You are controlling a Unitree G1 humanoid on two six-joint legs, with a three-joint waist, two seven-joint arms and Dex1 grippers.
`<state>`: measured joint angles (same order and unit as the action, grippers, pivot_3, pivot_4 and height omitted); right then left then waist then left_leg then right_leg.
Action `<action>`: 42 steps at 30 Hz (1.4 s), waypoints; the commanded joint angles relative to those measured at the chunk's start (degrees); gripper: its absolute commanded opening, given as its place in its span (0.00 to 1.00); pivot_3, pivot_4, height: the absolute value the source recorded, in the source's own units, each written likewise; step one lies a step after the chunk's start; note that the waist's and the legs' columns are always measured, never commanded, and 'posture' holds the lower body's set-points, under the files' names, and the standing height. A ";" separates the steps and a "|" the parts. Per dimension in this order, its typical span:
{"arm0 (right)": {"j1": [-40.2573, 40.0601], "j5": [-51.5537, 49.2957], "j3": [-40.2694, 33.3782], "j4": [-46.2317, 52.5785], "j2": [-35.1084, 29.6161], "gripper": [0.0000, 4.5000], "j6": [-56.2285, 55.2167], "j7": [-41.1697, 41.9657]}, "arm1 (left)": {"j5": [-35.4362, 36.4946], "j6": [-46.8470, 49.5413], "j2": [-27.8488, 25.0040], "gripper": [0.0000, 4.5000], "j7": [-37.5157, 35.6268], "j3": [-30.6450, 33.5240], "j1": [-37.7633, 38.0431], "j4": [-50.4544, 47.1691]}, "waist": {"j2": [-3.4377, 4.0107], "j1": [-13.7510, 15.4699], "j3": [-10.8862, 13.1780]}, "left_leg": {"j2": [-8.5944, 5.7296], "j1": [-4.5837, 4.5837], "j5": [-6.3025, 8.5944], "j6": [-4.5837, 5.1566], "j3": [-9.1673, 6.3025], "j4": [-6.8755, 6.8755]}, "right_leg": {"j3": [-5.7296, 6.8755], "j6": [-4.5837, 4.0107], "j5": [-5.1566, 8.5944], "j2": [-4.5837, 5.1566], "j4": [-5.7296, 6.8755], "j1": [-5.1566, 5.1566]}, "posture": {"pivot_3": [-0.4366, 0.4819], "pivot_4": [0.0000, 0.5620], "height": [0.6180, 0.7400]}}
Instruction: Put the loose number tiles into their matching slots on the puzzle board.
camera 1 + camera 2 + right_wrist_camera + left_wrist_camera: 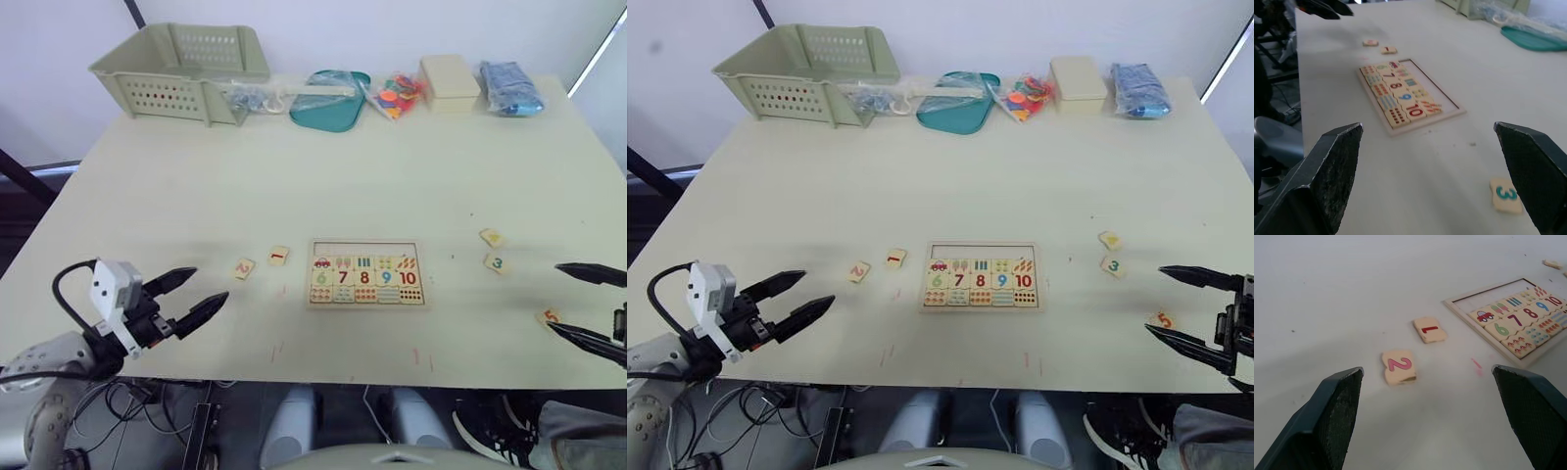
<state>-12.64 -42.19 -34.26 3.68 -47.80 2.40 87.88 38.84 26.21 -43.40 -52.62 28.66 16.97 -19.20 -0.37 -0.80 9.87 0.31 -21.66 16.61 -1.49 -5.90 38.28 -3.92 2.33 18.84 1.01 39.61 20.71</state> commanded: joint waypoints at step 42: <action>-10.23 -2.14 -10.11 -9.20 6.33 1.00 -9.06 3.64 | -8.88 63.39 21.57 1.00 51.57 -20.77 -37.79 -20.04 | -0.06 0.08 0.10 | -0.15 -0.03 -0.12 -0.21 -0.08 0.08 | 0.01 0.05 -0.02 -0.03 0.13 0.00 | 0.48 0.27 1.00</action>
<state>-22.27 -43.47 -41.67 -5.35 -41.52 -5.47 90.95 31.31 89.45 -22.49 -1.53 8.24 -19.65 -37.77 -0.43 -0.73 9.97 0.16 -21.69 16.49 -1.69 -5.98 38.36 -3.92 2.38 18.82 0.97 39.74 20.71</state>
